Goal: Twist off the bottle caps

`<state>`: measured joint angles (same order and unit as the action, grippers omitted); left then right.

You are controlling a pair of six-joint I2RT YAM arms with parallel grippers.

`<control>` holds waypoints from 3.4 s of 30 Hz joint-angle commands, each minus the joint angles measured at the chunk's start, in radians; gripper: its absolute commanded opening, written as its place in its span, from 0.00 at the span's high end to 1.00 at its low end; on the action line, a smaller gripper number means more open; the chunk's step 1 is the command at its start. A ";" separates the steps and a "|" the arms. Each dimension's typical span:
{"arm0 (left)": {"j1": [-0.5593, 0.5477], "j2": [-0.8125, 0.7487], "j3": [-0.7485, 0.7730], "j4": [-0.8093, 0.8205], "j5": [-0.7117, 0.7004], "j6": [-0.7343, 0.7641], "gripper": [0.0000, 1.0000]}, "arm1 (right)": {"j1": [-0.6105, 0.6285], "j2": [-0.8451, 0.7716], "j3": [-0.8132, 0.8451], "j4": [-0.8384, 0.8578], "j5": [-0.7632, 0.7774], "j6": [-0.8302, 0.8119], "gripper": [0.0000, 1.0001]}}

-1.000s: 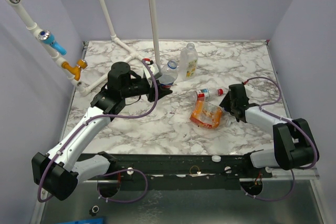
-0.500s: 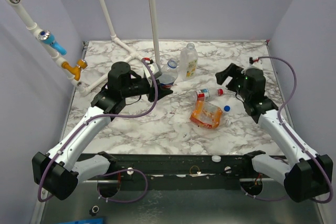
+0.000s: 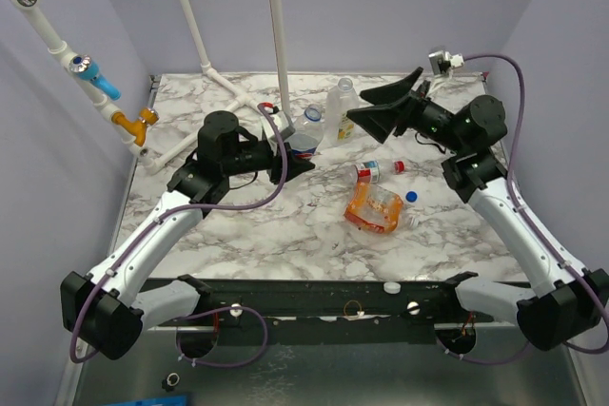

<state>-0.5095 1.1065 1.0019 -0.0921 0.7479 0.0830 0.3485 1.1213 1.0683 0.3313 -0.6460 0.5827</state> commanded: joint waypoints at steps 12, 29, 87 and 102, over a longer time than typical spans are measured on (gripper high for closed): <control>0.002 0.026 0.018 0.023 0.033 -0.036 1.00 | 0.248 0.216 0.247 0.026 -0.070 -0.122 0.16; 0.001 0.024 0.041 0.037 0.020 -0.075 0.48 | 0.289 0.259 0.267 -0.123 0.032 -0.225 0.95; 0.006 -0.200 -0.069 -0.186 -0.395 -0.171 0.01 | 0.289 0.709 0.172 0.189 0.422 -0.543 0.41; 0.006 -0.210 -0.060 -0.170 -0.404 -0.166 0.01 | 0.311 0.699 0.254 0.100 0.413 -0.570 0.19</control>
<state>-0.5056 0.9066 0.9081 -0.2783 0.3252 -0.0891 0.6445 1.8198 1.2716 0.4702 -0.2256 0.0372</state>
